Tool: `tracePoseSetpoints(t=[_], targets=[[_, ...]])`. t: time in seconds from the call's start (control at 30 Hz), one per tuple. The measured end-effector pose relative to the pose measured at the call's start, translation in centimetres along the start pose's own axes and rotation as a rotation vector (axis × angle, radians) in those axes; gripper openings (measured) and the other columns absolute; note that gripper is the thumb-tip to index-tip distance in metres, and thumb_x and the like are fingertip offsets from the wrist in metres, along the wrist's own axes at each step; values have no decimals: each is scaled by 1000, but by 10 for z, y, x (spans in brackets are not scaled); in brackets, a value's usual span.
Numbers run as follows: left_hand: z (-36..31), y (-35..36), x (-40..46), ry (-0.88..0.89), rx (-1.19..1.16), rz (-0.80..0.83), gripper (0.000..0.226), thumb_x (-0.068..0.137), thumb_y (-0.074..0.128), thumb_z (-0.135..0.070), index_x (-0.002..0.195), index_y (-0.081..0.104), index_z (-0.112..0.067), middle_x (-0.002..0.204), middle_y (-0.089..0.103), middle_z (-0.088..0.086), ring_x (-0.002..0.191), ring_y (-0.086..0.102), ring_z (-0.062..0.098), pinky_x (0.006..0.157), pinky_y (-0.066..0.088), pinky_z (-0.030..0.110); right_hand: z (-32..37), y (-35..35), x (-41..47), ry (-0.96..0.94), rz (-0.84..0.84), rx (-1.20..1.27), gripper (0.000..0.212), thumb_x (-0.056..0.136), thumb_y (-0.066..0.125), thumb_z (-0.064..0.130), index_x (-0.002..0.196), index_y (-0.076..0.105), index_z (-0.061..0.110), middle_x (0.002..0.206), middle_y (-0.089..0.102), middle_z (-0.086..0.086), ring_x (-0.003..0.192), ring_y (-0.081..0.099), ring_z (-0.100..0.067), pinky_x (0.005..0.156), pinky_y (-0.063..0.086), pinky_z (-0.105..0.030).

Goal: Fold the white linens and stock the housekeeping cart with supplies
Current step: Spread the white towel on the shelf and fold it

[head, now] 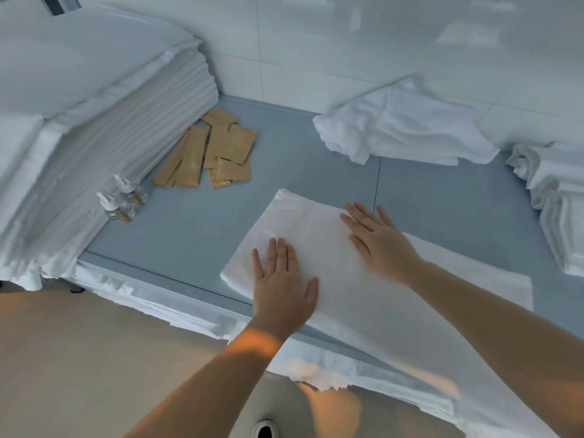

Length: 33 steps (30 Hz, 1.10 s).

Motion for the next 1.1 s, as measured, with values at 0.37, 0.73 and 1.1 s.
tracePoseSetpoints(t=[0.37, 0.73, 1.1], targets=[[-132, 38, -36, -13, -39, 120, 101, 80, 15, -69, 148, 10, 6, 155, 7, 28, 145, -7, 41, 110, -12, 65, -29, 17, -63, -95, 200, 58, 54, 102, 29, 43, 152, 18, 26, 158, 13, 12, 147, 7, -6, 121, 4, -33], [-117, 41, 22, 563, 202, 196, 105, 76, 0, -80, 150, -10, -7, 159, -12, 15, 145, -20, 28, 113, -13, 57, -72, 26, -128, 545, 227, 31, 64, 94, 6, 60, 151, -10, 35, 159, -14, 13, 147, -8, -12, 119, -7, -36], [-148, 33, 106, 950, 336, 250, 53, 91, -6, -60, 139, -25, -50, 156, -21, -17, 144, -21, 17, 114, -16, 50, -12, 9, -160, 553, 122, -40, 62, 98, 21, 49, 151, 26, 18, 158, 20, -11, 147, 16, -29, 119, 8, -52]])
Point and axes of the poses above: each hand's wrist, its own x-axis towards the middle knuckle, its own y-axis out of the palm, z = x × y, the point moved 5 cm from there along x, towards the middle knuckle
